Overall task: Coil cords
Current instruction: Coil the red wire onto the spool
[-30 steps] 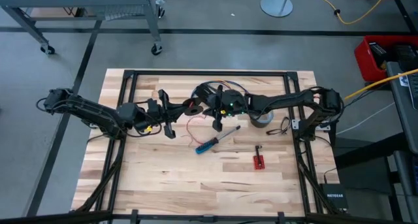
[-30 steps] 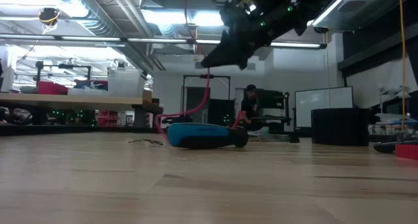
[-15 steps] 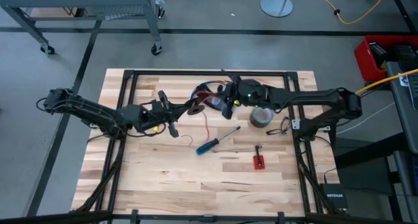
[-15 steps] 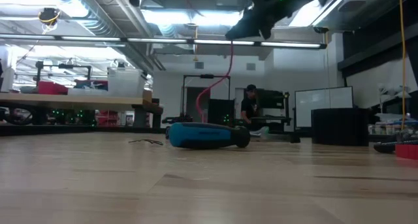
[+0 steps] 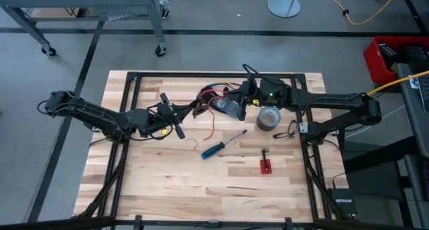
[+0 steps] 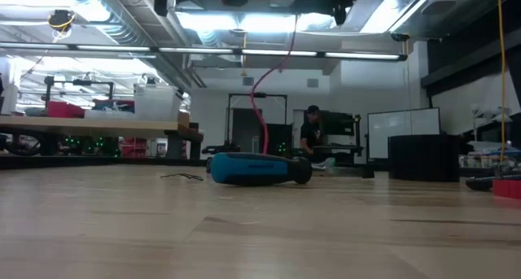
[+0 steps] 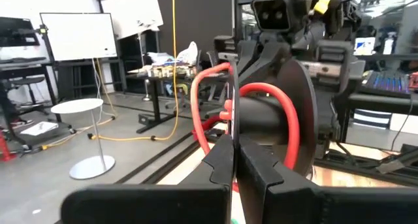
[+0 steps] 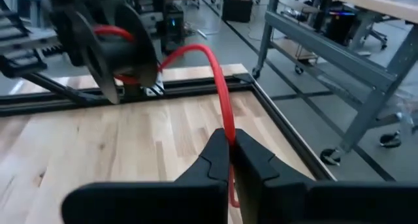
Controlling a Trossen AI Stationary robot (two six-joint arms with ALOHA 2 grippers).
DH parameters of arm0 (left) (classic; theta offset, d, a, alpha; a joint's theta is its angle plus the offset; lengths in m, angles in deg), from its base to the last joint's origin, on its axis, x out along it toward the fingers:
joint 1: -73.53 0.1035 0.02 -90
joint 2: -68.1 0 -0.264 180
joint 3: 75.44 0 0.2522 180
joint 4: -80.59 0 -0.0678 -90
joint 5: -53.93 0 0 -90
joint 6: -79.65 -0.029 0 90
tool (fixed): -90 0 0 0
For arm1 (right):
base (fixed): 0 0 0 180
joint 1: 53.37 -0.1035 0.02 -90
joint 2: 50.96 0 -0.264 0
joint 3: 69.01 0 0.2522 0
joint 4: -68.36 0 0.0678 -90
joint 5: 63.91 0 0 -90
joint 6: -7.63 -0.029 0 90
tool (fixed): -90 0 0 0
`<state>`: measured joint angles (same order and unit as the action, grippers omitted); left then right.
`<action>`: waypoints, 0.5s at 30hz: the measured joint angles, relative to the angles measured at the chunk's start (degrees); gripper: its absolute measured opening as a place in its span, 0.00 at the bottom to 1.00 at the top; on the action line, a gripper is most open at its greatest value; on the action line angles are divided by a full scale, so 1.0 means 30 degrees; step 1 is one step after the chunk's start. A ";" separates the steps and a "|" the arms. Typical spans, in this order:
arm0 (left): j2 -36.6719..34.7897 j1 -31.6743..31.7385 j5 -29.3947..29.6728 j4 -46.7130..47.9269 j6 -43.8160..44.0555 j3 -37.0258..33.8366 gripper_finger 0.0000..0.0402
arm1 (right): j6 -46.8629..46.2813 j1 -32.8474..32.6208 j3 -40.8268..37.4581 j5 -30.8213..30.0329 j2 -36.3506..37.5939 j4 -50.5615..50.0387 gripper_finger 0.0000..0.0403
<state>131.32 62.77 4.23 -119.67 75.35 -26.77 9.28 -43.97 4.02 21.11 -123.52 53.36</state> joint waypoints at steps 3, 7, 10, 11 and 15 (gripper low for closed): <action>0.0000 0.0000 0.0004 -0.0109 0.0003 0.0000 0.00 | -0.0102 -0.0007 0.0000 -0.1286 0.0016 -0.0945 0.02; 0.0000 0.0000 0.0019 -0.0686 -0.0101 0.0000 0.00 | -0.1013 0.0000 0.0000 -0.3009 0.0016 -0.3259 0.02; 0.0000 0.0000 0.0014 -0.0861 -0.0412 0.0000 0.00 | -0.1071 0.0000 0.0000 -0.3312 0.0009 -0.4498 0.02; 0.0000 0.0000 0.0014 -0.0866 -0.0459 0.0000 0.00 | -0.1073 0.0000 0.0000 -0.3312 0.0009 -0.4623 0.02; 0.0000 0.0000 0.0007 -0.0839 -0.0457 0.0000 0.00 | -0.1078 0.0000 0.0000 -0.3319 0.0009 -0.4439 0.02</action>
<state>131.32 62.77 4.25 -122.19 73.98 -26.77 6.05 -43.97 4.02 11.15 -123.49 40.04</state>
